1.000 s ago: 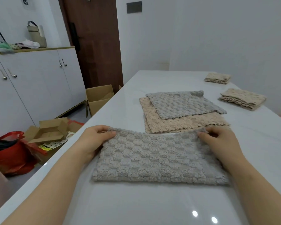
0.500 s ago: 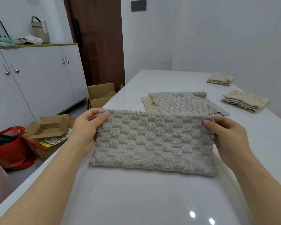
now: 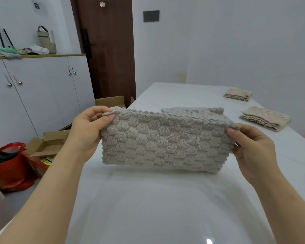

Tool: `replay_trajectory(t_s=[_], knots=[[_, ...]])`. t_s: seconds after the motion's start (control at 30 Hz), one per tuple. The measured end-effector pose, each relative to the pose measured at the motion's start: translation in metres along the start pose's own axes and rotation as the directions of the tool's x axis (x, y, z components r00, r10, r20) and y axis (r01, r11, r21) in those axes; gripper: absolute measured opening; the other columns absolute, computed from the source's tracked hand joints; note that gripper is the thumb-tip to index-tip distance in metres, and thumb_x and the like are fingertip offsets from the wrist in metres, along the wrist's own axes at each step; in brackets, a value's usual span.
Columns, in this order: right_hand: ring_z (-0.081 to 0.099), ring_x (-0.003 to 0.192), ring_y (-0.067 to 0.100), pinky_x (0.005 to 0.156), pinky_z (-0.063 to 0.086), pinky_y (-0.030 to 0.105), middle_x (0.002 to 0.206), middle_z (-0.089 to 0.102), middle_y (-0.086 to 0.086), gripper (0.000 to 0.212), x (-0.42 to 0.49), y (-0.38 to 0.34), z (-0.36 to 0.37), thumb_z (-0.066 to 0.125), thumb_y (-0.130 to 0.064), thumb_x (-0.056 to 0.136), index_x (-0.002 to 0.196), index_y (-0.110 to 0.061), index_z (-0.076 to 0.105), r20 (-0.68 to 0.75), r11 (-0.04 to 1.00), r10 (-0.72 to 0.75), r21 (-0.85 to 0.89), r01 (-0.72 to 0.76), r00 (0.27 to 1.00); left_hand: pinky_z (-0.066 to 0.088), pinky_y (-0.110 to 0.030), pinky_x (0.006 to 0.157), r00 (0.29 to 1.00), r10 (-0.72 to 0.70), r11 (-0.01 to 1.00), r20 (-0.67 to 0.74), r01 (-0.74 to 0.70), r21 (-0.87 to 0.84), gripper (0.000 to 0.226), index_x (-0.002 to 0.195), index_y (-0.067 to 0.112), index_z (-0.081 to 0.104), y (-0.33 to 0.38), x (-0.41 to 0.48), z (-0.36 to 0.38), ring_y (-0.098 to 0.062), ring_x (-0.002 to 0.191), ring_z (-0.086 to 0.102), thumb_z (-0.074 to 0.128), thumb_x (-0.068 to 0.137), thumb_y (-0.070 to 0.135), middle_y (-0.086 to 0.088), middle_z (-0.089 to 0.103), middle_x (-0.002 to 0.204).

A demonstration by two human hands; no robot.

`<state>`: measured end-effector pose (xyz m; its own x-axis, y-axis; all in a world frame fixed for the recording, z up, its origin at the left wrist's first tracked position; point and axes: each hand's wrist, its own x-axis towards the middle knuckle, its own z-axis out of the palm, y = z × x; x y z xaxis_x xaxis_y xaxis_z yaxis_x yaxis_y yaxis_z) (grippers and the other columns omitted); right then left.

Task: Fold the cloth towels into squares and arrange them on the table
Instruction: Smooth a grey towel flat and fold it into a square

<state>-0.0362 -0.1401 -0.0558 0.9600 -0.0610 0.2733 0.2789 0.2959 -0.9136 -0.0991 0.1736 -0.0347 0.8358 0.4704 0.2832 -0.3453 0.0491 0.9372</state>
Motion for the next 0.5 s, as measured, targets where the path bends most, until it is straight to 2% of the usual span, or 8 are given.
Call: replay_trajectory(t_s=[0.1,0.2,0.3,0.33,0.4,0.5], knots=[[0.055,0.063,0.015,0.053,0.043,0.023,0.061,0.064,-0.005,0.024,-0.001,0.000,0.002,0.060,0.002,0.082,0.068,-0.017,0.067,0.016,1.000,-0.002,-0.015,0.003,1.000,0.051,-0.025,0.059,0.998,-0.058,0.996,0.007,0.058,0.064,0.025,0.072,0.022,0.064,-0.001,0.001,-0.004,-0.013,0.072,0.061,0.057,0.087,0.003,0.006,0.068,0.069],[0.053,0.065,0.018,0.058,0.040,0.028,0.060,0.064,-0.006,0.028,-0.001,-0.001,0.004,0.064,0.000,0.079,0.061,-0.019,0.070,0.009,0.999,0.004,-0.039,-0.004,1.000,0.048,-0.028,0.062,0.996,-0.083,0.985,-0.011,0.084,0.151,0.023,0.072,0.022,0.064,0.000,0.002,-0.005,-0.014,0.071,0.060,0.058,0.087,0.006,0.005,0.067,0.068],[0.055,0.060,0.015,0.054,0.044,0.025,0.060,0.064,-0.006,0.008,-0.003,-0.005,0.006,0.077,-0.015,0.061,0.063,-0.019,0.070,0.037,1.000,0.011,-0.009,-0.010,0.999,0.052,-0.037,0.072,0.995,-0.077,0.990,-0.069,0.084,0.116,0.019,0.073,0.022,0.065,0.006,0.003,-0.005,-0.020,0.081,0.063,0.062,0.086,0.009,-0.001,0.067,0.081],[0.057,0.059,0.013,0.053,0.045,0.025,0.060,0.065,-0.006,0.008,-0.003,-0.005,0.006,0.077,-0.015,0.061,0.063,-0.019,0.070,0.043,1.000,0.012,-0.012,-0.012,0.999,0.052,-0.039,0.075,0.994,-0.070,0.991,-0.084,0.079,0.105,0.018,0.073,0.023,0.066,0.008,0.003,-0.005,-0.023,0.085,0.063,0.063,0.085,0.009,-0.002,0.068,0.084],[0.059,0.057,0.011,0.051,0.048,0.023,0.060,0.065,-0.006,0.020,-0.003,-0.005,0.007,0.068,-0.002,0.076,0.065,-0.018,0.068,0.035,1.000,0.008,-0.026,-0.007,0.999,0.053,-0.042,0.078,0.993,-0.057,0.993,-0.101,0.068,0.101,0.018,0.073,0.023,0.067,0.012,0.002,-0.005,-0.025,0.089,0.064,0.064,0.084,0.009,-0.001,0.068,0.084],[0.061,0.054,0.007,0.046,0.048,0.018,0.058,0.066,-0.008,0.022,-0.005,-0.010,0.007,0.061,0.001,0.081,0.070,-0.018,0.065,0.043,0.999,0.007,-0.034,-0.006,0.999,0.053,-0.046,0.080,0.994,-0.055,0.993,-0.096,0.064,0.096,0.022,0.068,0.024,0.068,0.019,-0.001,-0.004,-0.024,0.084,0.065,0.063,0.085,0.011,0.000,0.069,0.080]])
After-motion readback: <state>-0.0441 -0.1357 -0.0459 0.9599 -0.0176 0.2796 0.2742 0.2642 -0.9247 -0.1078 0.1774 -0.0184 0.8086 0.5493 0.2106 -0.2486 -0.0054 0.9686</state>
